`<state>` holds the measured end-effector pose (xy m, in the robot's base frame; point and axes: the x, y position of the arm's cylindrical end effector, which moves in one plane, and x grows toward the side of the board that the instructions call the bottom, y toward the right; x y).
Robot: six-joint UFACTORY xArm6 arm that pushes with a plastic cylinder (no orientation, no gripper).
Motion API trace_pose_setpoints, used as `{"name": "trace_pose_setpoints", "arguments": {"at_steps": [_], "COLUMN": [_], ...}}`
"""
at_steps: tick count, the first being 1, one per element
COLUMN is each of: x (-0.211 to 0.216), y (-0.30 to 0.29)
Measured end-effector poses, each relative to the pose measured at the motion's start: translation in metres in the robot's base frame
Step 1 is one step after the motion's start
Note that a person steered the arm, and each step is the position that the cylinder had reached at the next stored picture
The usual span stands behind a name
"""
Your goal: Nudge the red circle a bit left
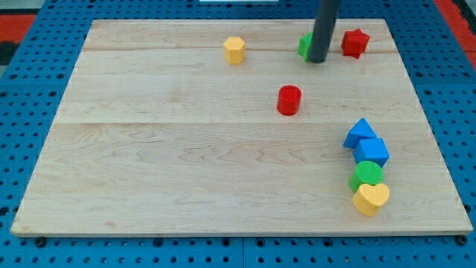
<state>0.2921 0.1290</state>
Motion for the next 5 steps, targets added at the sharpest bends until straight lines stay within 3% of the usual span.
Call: {"name": "trace_pose_setpoints", "arguments": {"at_steps": [1,3,5], "x": [-0.012,0.063,0.130], "y": [-0.020,0.014,-0.016]}}
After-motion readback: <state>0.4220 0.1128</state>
